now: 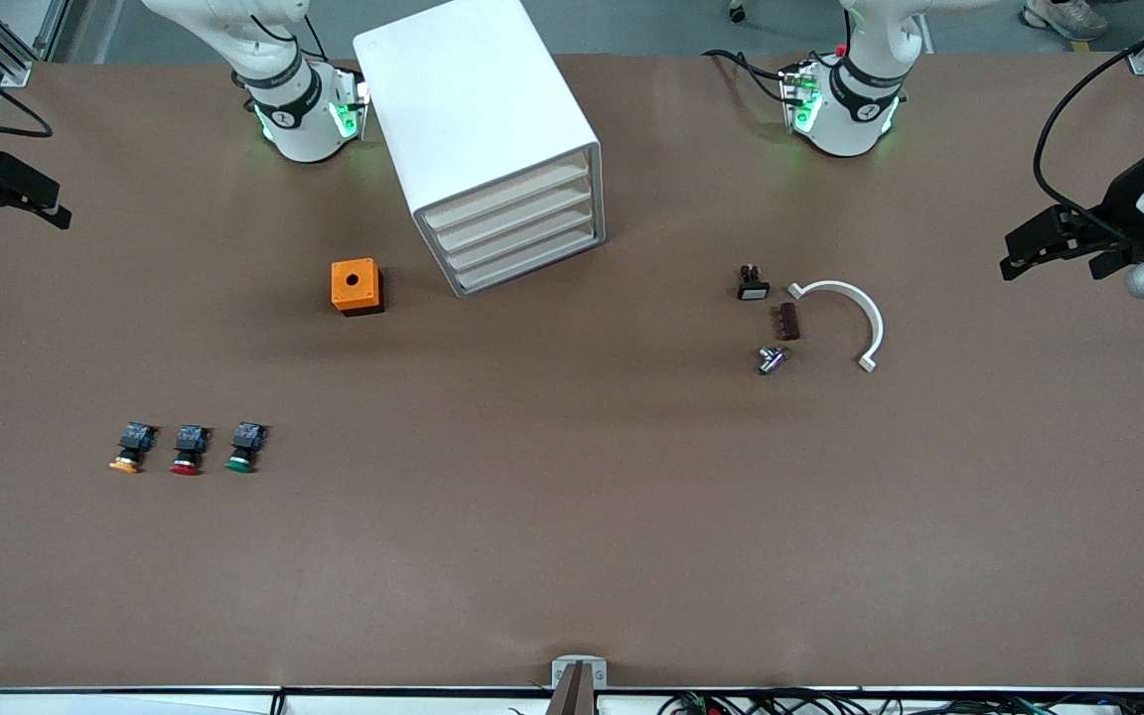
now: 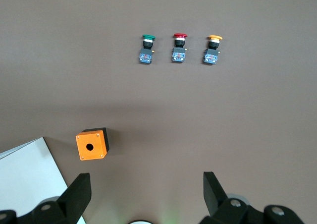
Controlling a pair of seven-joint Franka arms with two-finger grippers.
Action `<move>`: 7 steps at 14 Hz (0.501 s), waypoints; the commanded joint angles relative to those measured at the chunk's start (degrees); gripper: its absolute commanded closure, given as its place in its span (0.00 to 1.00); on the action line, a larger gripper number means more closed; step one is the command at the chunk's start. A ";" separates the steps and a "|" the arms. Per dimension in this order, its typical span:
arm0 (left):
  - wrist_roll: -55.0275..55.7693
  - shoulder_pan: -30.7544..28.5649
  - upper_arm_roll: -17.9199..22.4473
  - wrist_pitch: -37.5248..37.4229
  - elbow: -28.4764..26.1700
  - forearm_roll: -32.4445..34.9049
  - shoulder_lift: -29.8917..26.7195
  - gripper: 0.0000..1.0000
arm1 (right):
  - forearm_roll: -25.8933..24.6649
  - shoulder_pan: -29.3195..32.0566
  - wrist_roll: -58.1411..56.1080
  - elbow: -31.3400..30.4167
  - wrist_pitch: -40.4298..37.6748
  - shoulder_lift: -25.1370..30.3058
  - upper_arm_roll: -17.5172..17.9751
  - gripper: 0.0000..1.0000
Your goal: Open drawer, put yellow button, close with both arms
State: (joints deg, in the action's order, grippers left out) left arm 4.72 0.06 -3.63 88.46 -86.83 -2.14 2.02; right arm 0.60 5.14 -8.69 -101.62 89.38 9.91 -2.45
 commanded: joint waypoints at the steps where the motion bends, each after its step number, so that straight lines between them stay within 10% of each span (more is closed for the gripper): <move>1: -0.14 -0.33 -0.33 -1.18 1.31 0.73 0.53 0.00 | -0.16 -0.22 -0.54 -1.13 0.09 1.34 0.08 0.00; 7: -0.23 -0.76 0.02 -1.70 1.14 0.47 0.53 0.00 | -0.16 -0.22 -0.54 -1.13 0.09 1.34 -0.01 0.00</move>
State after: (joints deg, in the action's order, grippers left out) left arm 4.71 -0.13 -3.53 88.34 -86.83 -2.14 2.02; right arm 0.60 5.13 -8.71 -101.62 89.37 9.91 -2.43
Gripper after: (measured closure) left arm 0.000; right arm 0.000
